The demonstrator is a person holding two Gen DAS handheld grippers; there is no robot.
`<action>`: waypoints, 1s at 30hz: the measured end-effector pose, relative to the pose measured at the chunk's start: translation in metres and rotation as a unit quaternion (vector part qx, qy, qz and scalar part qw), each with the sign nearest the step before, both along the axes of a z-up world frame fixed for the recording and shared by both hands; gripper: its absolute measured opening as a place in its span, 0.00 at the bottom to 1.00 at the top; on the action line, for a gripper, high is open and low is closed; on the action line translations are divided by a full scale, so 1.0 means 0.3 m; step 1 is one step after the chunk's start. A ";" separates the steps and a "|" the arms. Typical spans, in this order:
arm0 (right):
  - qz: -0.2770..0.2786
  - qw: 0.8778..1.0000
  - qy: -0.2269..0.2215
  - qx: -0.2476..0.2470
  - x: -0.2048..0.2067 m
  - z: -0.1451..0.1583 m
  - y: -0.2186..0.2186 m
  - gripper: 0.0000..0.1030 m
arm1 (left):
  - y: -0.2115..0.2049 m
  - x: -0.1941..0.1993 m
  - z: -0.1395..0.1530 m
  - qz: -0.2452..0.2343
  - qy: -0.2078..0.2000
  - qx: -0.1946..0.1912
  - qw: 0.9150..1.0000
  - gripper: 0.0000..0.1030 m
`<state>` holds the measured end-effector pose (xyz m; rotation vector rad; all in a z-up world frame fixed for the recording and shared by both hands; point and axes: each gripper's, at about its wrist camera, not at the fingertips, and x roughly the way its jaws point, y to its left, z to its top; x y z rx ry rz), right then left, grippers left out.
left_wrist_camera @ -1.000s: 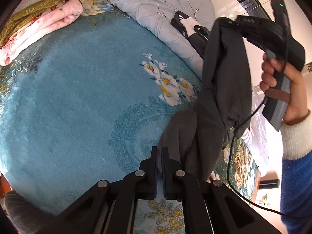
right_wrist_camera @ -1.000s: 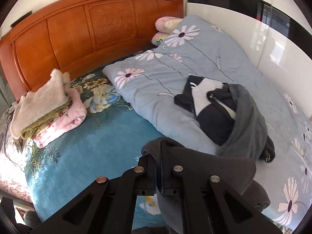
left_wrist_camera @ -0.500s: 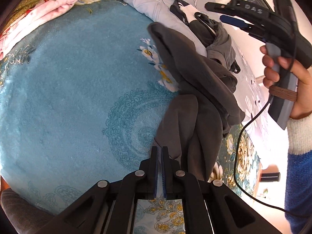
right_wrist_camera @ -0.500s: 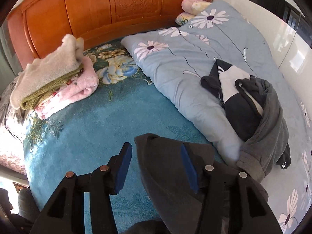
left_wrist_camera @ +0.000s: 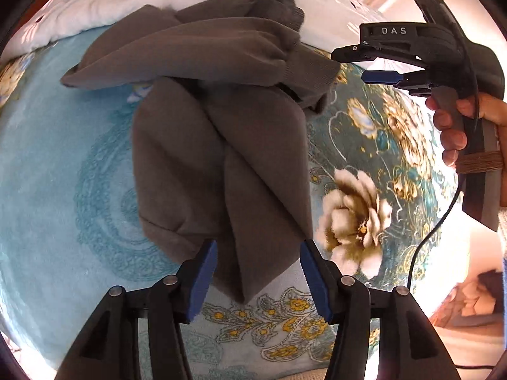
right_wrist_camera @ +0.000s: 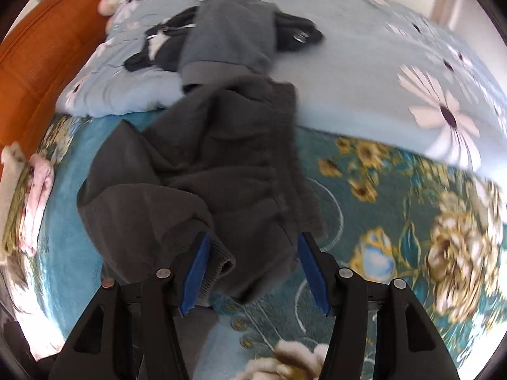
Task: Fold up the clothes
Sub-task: 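Lay the sweatpants flat on the teal blanket with both tools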
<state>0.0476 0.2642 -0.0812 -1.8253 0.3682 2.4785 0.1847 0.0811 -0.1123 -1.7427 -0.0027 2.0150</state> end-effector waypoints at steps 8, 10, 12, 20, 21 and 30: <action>-0.065 0.997 -0.030 -0.034 0.067 -0.082 0.065 0.57 | 0.135 0.071 -0.060 -0.079 0.071 -0.123 0.987 0.57; -0.061 0.997 -0.025 -0.041 0.057 -0.078 0.042 0.57 | 0.127 0.067 -0.067 -0.071 0.075 -0.128 0.986 0.56; -0.052 0.997 -0.018 -0.045 0.049 -0.067 0.018 0.57 | 0.100 0.064 -0.059 -0.059 0.081 -0.111 0.989 0.40; -0.067 0.995 -0.013 -0.067 0.052 -0.056 -0.001 0.57 | -0.093 0.032 0.031 0.043 0.096 0.011 0.994 0.11; -0.069 0.995 -0.014 -0.071 0.053 -0.058 0.000 0.57 | -0.148 0.020 0.048 0.071 0.090 0.049 0.992 0.11; -0.046 0.998 0.012 -0.051 0.039 -0.017 -0.035 0.57 | -0.786 -0.119 0.010 0.383 0.030 0.227 0.895 0.10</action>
